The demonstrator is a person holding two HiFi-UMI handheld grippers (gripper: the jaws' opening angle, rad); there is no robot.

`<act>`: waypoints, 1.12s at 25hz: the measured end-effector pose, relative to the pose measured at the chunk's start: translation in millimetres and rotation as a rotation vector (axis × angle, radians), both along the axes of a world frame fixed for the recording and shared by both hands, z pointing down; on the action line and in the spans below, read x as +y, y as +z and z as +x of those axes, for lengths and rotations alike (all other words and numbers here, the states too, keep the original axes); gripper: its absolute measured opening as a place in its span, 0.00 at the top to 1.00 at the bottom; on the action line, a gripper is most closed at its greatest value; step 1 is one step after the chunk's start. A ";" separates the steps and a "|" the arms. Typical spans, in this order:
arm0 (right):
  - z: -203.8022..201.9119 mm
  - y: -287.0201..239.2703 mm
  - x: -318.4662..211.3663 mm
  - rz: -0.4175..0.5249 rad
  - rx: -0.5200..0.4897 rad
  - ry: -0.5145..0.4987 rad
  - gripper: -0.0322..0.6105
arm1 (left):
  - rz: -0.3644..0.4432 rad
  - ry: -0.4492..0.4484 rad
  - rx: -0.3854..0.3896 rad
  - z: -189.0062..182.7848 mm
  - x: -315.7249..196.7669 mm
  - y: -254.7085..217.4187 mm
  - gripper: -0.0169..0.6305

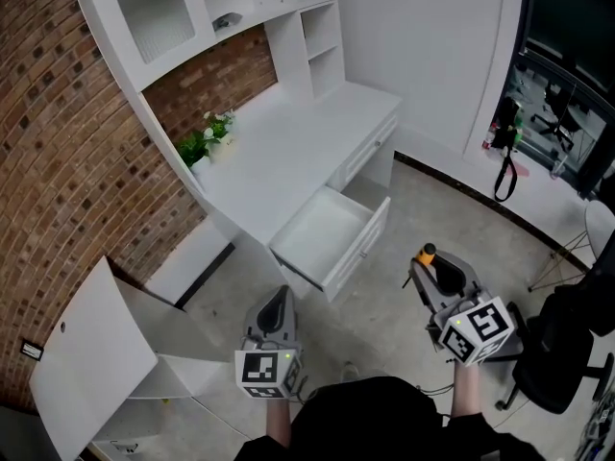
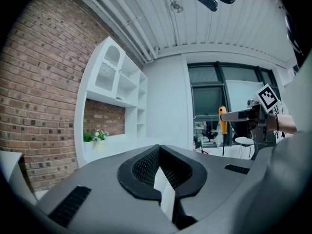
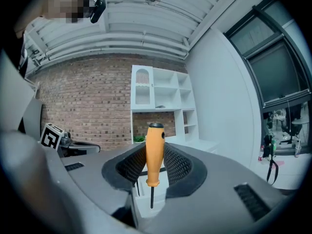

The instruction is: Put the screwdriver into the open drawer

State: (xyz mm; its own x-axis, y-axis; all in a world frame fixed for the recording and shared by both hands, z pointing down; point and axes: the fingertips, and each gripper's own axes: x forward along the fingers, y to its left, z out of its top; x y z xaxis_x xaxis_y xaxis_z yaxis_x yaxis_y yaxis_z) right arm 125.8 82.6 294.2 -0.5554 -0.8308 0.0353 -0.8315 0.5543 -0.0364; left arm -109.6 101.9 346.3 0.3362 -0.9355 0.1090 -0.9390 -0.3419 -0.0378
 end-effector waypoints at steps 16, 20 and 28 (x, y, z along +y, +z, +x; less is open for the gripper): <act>-15.4 22.1 -73.3 -0.064 -0.021 -0.045 0.77 | -0.088 -0.036 0.033 -5.1 -50.7 30.6 0.96; -21.8 28.2 -110.2 -0.087 -0.028 -0.080 0.77 | -0.125 -0.068 0.045 -9.1 -75.5 41.5 0.96; -36.4 35.9 -198.2 -0.127 -0.034 -0.169 0.77 | -0.172 -0.121 0.077 -5.9 -146.5 56.2 0.96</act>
State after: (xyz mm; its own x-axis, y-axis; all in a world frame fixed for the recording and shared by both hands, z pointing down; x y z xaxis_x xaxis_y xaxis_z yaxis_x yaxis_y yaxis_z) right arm 89.4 -115.7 330.1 -0.6888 -0.7162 0.1121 -0.7245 0.6747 -0.1412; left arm -115.4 -44.6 402.5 0.2362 -0.9394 0.2485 -0.9714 -0.2219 0.0847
